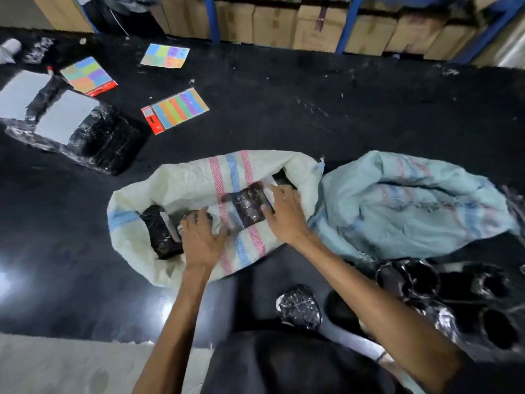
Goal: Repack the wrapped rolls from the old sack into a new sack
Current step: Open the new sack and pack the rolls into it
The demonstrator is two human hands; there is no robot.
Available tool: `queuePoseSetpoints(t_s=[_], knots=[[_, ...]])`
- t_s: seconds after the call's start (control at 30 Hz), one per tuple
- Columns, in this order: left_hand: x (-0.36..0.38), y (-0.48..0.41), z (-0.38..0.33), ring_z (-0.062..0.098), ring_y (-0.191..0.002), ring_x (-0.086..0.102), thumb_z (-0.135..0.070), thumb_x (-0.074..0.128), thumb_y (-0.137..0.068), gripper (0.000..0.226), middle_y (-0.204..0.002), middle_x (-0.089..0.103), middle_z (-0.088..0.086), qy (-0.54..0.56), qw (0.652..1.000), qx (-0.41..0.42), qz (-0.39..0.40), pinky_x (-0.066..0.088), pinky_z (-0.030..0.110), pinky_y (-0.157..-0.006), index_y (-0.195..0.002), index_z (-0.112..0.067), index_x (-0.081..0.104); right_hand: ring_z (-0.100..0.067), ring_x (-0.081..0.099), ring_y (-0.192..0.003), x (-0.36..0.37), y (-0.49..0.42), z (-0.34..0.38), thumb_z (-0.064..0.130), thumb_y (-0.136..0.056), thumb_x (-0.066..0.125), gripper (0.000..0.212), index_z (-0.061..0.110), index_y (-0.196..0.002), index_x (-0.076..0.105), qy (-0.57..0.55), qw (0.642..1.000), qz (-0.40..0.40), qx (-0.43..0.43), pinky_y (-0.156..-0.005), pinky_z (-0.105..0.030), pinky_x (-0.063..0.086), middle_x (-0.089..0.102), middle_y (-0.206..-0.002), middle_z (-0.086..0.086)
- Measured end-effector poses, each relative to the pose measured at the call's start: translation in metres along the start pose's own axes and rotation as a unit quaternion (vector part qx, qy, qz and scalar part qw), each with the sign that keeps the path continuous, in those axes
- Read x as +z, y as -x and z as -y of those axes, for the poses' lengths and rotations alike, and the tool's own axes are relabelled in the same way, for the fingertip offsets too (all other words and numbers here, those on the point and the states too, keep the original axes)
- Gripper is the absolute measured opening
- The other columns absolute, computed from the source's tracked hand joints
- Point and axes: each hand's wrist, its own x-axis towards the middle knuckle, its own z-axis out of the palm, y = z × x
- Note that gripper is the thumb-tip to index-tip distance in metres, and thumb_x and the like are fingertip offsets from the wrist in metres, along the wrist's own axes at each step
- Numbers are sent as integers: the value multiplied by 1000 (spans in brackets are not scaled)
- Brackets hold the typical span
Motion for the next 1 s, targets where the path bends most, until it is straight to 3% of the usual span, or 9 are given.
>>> queuePoseSetpoints(t_s=[0.1, 0.2, 0.33, 0.43, 0.53, 0.63, 0.83, 0.93, 1.0], knots=[[-1, 40, -33, 34, -110, 55, -38, 64, -81, 55, -115, 64, 14, 100, 987, 121, 17, 41, 41, -96, -128, -10, 60, -20, 48, -122, -55, 61, -39, 29, -100, 55, 49, 19, -147, 45, -54, 996, -63, -23, -105, -33, 41, 49, -133, -2], [17, 83, -63, 26, -111, 53, -56, 61, -73, 69, -118, 62, 6, 98, 965, 199, 138, 41, 33, -95, -131, -17, 58, -13, 56, -114, -96, 125, -81, 27, -96, 62, 42, 23, -137, 53, -97, 988, -123, 1, -101, -33, 47, 57, -126, 4], [62, 130, -81, 27, -127, 46, -78, 65, -54, 109, -132, 52, 2, -41, 943, 222, 245, 40, 41, -104, -147, -26, 39, -7, 60, -106, -122, 207, -126, 39, -89, 68, 43, 24, -129, 59, -109, 985, -122, 50, -97, -35, 50, 61, -117, 7], [92, 161, -90, 28, -138, 35, -75, 78, -50, 134, -145, 37, 4, -124, 933, 179, 288, 36, 49, -109, -158, -26, 16, -15, 55, -111, -119, 262, -150, 59, -79, 68, 61, 21, -126, 58, -32, 991, -108, 69, -99, -33, 46, 56, -119, 3], [116, 184, -90, 28, -139, 33, -69, 83, -50, 141, -148, 32, 7, -168, 933, 145, 284, 35, 49, -110, -158, -20, 7, -19, 47, -122, -100, 300, -167, 70, -68, 73, 85, 21, -134, 51, 31, 992, -73, 94, -105, -34, 43, 46, -130, -1], [130, 198, -91, 29, -134, 35, -60, 88, -52, 136, -147, 31, 8, -190, 937, 133, 261, 39, 46, -108, -156, -17, 12, -25, 42, -131, -81, 316, -182, 54, -62, 87, 102, 28, -146, 34, 28, 992, -21, 124, -110, -42, 44, 38, -141, -5], [132, 203, -95, 30, -129, 40, -53, 91, -48, 125, -140, 39, 12, -149, 958, 95, 225, 41, 46, -107, -149, -18, 26, -24, 47, -130, -74, 311, -190, 37, -64, 92, 105, 31, -146, 27, -29, 994, -24, 107, -111, -46, 43, 42, -143, -6], [118, 205, -100, 30, -126, 40, -53, 91, -48, 123, -136, 43, 9, -77, 973, 60, 210, 40, 46, -108, -148, -19, 29, -14, 45, -133, -89, 313, -178, 34, -57, 95, 109, 28, -144, 30, -170, 977, -61, 117, -113, -33, 39, 44, -145, 1], [102, 204, -103, 30, -128, 39, -53, 92, -49, 125, -138, 42, 9, -7, 984, 46, 171, 36, 44, -112, -150, -17, 29, -10, 48, -133, -107, 306, -162, 24, -53, 98, 110, 31, -139, 31, -306, 941, -84, 121, -110, -25, 40, 46, -144, 3]])
